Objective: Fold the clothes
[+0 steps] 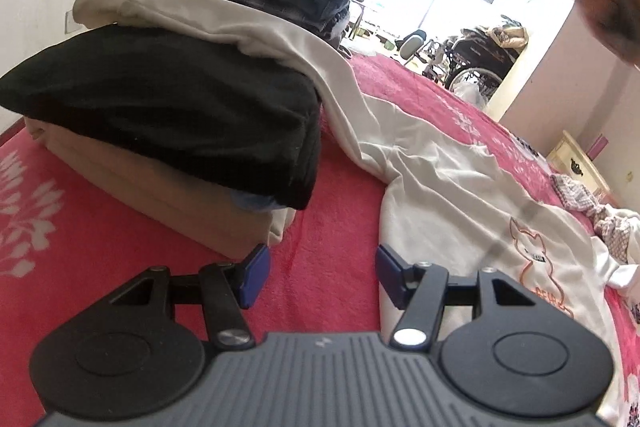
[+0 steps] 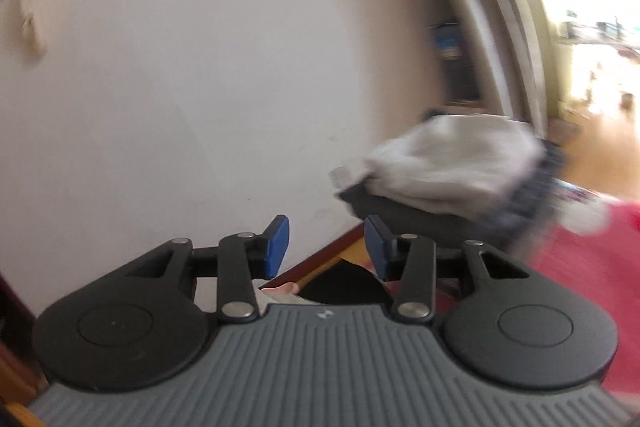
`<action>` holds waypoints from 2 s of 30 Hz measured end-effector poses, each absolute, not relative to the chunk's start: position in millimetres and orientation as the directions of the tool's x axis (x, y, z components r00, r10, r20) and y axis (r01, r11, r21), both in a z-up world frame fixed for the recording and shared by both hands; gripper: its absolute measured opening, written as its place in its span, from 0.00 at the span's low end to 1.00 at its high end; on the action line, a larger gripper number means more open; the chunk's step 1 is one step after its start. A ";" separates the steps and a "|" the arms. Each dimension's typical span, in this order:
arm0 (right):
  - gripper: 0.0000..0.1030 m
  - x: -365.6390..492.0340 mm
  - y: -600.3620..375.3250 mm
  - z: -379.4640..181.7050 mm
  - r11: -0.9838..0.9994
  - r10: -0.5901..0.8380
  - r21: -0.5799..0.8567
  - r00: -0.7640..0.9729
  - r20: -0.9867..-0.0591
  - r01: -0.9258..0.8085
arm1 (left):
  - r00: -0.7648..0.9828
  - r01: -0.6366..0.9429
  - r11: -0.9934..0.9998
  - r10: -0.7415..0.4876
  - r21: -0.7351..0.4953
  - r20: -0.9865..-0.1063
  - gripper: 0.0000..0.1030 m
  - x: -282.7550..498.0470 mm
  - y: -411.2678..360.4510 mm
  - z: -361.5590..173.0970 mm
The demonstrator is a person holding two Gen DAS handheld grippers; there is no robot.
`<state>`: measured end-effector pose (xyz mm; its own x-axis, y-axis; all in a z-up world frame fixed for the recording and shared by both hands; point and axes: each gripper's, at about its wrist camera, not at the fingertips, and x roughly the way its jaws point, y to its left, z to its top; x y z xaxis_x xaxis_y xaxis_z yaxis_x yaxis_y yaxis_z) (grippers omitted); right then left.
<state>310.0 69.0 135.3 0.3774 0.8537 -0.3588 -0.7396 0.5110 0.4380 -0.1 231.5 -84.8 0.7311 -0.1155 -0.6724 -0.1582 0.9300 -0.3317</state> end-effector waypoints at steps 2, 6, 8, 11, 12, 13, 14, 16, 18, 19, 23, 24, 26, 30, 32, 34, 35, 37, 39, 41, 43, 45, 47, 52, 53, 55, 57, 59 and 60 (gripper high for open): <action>0.40 304.0 26.0 132.9 0.550 0.832 0.468 0.402 -0.383 -0.692 | 0.711 -0.134 0.934 -0.142 -0.331 -0.689 0.58 4.4 226.0 -84.9; 0.40 281.1 -8.3 103.5 0.619 0.761 0.444 0.358 -0.541 -0.648 | 0.618 -0.059 0.935 -0.242 -0.351 -0.748 0.57 15.8 206.6 -90.5; 0.39 264.5 7.3 73.7 0.637 0.698 0.371 0.303 -0.648 -0.676 | 0.575 -0.025 0.942 -0.259 -0.333 -0.776 0.53 18.2 194.6 -94.9; 0.38 234.6 50.0 27.0 0.601 0.600 0.190 0.281 -0.749 -0.777 | 0.552 0.018 0.957 -0.251 -0.290 -0.795 0.46 10.8 176.2 -101.6; 0.36 226.1 64.7 11.4 0.567 0.576 0.129 0.280 -0.768 -0.813 | 0.547 0.027 0.959 -0.251 -0.283 -0.798 0.44 8.0 171.5 -104.3; 0.36 218.6 80.5 -5.6 0.535 0.546 0.049 0.301 -0.782 -0.843 | 0.543 0.035 0.959 -0.254 -0.281 -0.801 0.41 5.3 167.7 -107.2; 0.36 213.2 95.0 -20.2 0.508 0.522 -0.025 0.331 -0.786 -0.861 | 0.541 0.040 0.960 -0.255 -0.278 -0.802 0.39 2.7 164.4 -109.6; 0.36 215.5 120.5 -41.7 0.472 0.487 -0.117 0.369 -0.791 -0.874 | 0.542 0.048 0.963 -0.249 -0.266 -0.803 0.35 -2.8 159.5 -112.3; 0.36 217.2 138.0 -60.4 0.454 0.446 -0.179 0.397 -0.802 -0.873 | 0.545 0.054 0.966 -0.240 -0.251 -0.803 0.33 -7.9 155.8 -114.0; 0.34 217.6 141.6 -67.6 0.450 0.424 -0.196 0.401 -0.812 -0.871 | 0.546 0.054 0.967 -0.239 -0.251 -0.803 0.32 -9.3 155.1 -114.6; 0.03 229.1 143.8 -75.9 0.487 0.419 -0.185 0.415 -0.808 -0.853 | 0.539 0.053 0.960 -0.258 -0.274 -0.802 0.20 -10.8 155.0 -116.8; 0.03 233.8 139.7 -70.0 0.520 0.448 -0.143 0.411 -0.794 -0.842 | 0.535 0.058 0.958 -0.266 -0.280 -0.802 0.20 -10.6 155.0 -117.0; 0.03 244.0 138.3 -69.8 0.565 0.479 -0.067 0.393 -0.785 -0.823 | 0.529 0.067 0.956 -0.276 -0.285 -0.802 0.20 -10.7 154.7 -117.3; 0.03 257.2 139.2 -79.9 0.615 0.520 0.046 0.361 -0.774 -0.787 | 0.523 0.070 0.955 -0.280 -0.287 -0.805 0.20 -9.4 153.7 -117.2; 0.03 258.7 143.3 -91.9 0.636 0.523 0.075 0.358 -0.773 -0.768 | 0.521 0.074 0.955 -0.282 -0.287 -0.806 0.19 -10.6 153.5 -117.2; 0.06 260.1 149.8 -101.7 0.650 0.521 0.076 0.370 -0.769 -0.756 | 0.521 0.080 0.956 -0.281 -0.282 -0.806 0.19 -12.4 152.3 -117.6; 0.07 257.9 151.5 -102.6 0.653 0.519 0.066 0.383 -0.764 -0.754 | 0.520 0.082 0.956 -0.283 -0.282 -0.806 0.20 -12.6 152.4 -116.8; 0.12 253.5 151.8 -97.5 0.650 0.517 0.050 0.393 -0.760 -0.758 | 0.518 0.083 0.954 -0.288 -0.288 -0.806 0.22 -13.1 154.1 -114.3; 0.26 246.3 143.0 -82.9 0.636 0.544 0.053 0.398 -0.739 -0.770 | 0.525 0.080 0.954 -0.286 -0.288 -0.802 0.28 -15.0 159.2 -109.2; 0.46 236.9 122.6 -61.1 0.619 0.587 0.058 0.413 -0.696 -0.783 | 0.558 0.078 0.962 -0.260 -0.262 -0.788 0.33 -17.6 163.8 -99.6; 0.48 235.0 91.3 -37.5 0.620 0.633 0.098 0.422 -0.649 -0.779 | 0.597 0.077 0.968 -0.236 -0.238 -0.767 0.36 -20.2 168.9 -87.7; 0.48 237.8 51.4 -13.0 0.634 0.672 0.166 0.431 -0.602 -0.756 | 0.628 0.074 0.971 -0.224 -0.230 -0.745 0.37 -18.8 171.7 -78.3; 0.48 250.2 4.0 6.0 0.681 0.681 0.247 0.471 -0.561 -0.690 | 0.652 0.072 0.971 -0.219 -0.228 -0.726 0.39 -15.6 173.5 -71.4; 0.33 290.9 -95.7 3.3 0.847 0.528 0.324 0.587 -0.614 -0.422 | 0.629 0.084 0.971 -0.227 -0.226 -0.744 0.39 9.7 152.9 -79.0; 0.28 297.9 -106.4 -4.4 0.862 0.504 0.334 0.579 -0.640 -0.381 | 0.619 0.089 0.971 -0.229 -0.223 -0.751 0.39 13.4 146.8 -83.5; 0.22 307.2 -113.5 -25.1 0.877 0.477 0.336 0.543 -0.691 -0.342 | 0.604 0.095 0.975 -0.218 -0.202 -0.766 0.39 17.7 137.1 -92.8; 0.21 312.4 -108.7 -45.0 0.879 0.468 0.323 0.504 -0.726 -0.350 | 0.592 0.097 0.979 -0.202 -0.180 -0.780 0.39 20.0 130.2 -101.1; 0.21 318.8 -90.9 -68.6 0.889 0.414 0.237 0.468 -0.781 -0.391 | 0.583 0.091 0.982 -0.187 -0.165 -0.791 0.39 19.9 128.3 -106.6; 0.21 325.4 -84.3 -81.6 0.902 0.369 0.187 0.467 -0.804 -0.390 | 0.580 0.090 0.983 -0.183 -0.160 -0.794 0.39 20.1 127.6 -108.4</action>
